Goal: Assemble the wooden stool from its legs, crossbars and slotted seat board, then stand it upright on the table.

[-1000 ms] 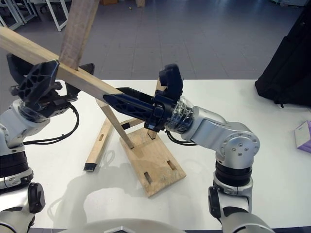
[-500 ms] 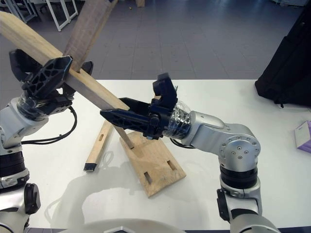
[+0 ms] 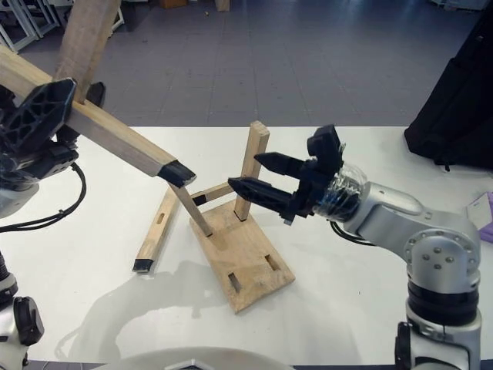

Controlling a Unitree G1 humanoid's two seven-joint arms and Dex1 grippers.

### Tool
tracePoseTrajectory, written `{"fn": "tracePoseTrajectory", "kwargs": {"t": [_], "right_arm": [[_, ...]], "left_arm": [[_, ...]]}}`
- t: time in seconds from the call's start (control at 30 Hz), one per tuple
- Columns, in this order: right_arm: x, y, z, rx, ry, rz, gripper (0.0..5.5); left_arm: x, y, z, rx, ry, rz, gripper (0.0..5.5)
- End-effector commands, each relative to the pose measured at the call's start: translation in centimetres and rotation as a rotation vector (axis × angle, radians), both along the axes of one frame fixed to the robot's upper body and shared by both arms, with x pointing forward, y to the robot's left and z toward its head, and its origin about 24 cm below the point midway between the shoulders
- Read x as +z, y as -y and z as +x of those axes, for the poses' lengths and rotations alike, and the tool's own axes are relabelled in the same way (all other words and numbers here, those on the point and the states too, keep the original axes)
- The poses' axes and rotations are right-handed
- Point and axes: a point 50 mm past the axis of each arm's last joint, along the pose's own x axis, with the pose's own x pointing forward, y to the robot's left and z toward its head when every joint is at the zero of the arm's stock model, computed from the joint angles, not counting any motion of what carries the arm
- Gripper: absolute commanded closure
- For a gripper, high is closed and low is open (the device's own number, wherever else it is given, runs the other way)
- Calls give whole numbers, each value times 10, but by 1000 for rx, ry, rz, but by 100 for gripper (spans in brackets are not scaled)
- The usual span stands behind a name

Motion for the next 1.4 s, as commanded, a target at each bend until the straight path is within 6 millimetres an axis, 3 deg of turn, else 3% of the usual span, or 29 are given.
{"fn": "tracePoseTrajectory", "kwargs": {"t": [0.03,0.13,0.2,0.4,0.6,0.73,0.93,1.4], "right_arm": [[-21,12,-4,-86,-20,-173,0],[-48,23,-4,-164,-47,-374,0],[-59,28,-7,-176,-60,-437,0],[-87,40,-11,-233,-95,-567,0],[-105,60,-15,-306,-133,-686,0],[-110,60,-16,-309,-144,-687,0],[-111,58,-14,-335,-140,-677,0],[-116,55,-18,-353,-149,-673,0]], "left_arm": [[-10,17,-8,105,41,254,346],[-39,41,-15,212,134,504,346],[-52,50,-21,225,188,581,346],[-98,70,-45,108,202,590,346],[-126,73,-44,100,161,590,346],[-150,72,-46,98,105,618,346],[-156,71,-45,92,106,632,346],[-144,73,-48,51,102,613,346]]}}
